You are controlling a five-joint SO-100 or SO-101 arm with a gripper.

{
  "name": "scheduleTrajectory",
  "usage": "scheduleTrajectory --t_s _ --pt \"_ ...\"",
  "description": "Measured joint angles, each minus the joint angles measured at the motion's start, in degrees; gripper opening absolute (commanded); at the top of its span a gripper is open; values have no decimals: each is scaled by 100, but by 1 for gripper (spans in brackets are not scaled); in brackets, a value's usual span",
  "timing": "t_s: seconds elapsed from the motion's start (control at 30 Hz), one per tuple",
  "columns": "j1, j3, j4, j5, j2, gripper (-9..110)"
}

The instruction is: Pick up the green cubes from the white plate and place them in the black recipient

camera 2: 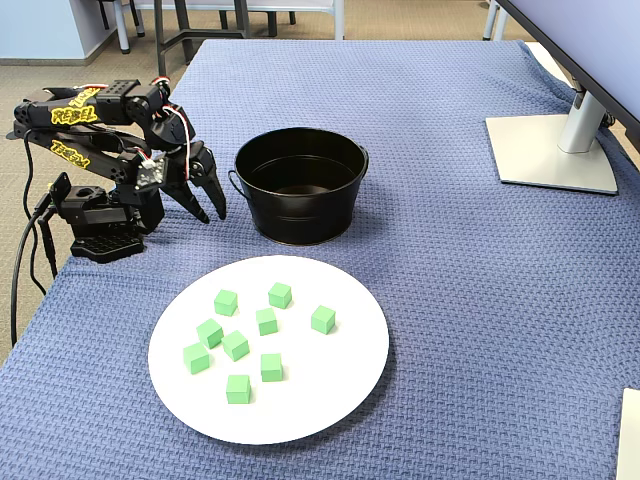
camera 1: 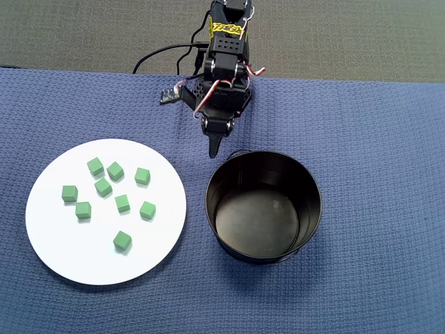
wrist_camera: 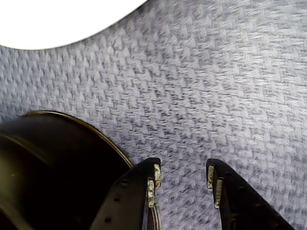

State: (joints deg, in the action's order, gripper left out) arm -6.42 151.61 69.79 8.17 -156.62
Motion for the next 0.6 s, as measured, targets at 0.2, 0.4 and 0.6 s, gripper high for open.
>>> scheduleTrajectory --t_s 0.2,0.4,0.6 --pt "-378 -800 571 -35 105 4" --pt "-1397 -1582 193 -308 1424 9" --pt "-2092 -2654 -26 88 3252 21"
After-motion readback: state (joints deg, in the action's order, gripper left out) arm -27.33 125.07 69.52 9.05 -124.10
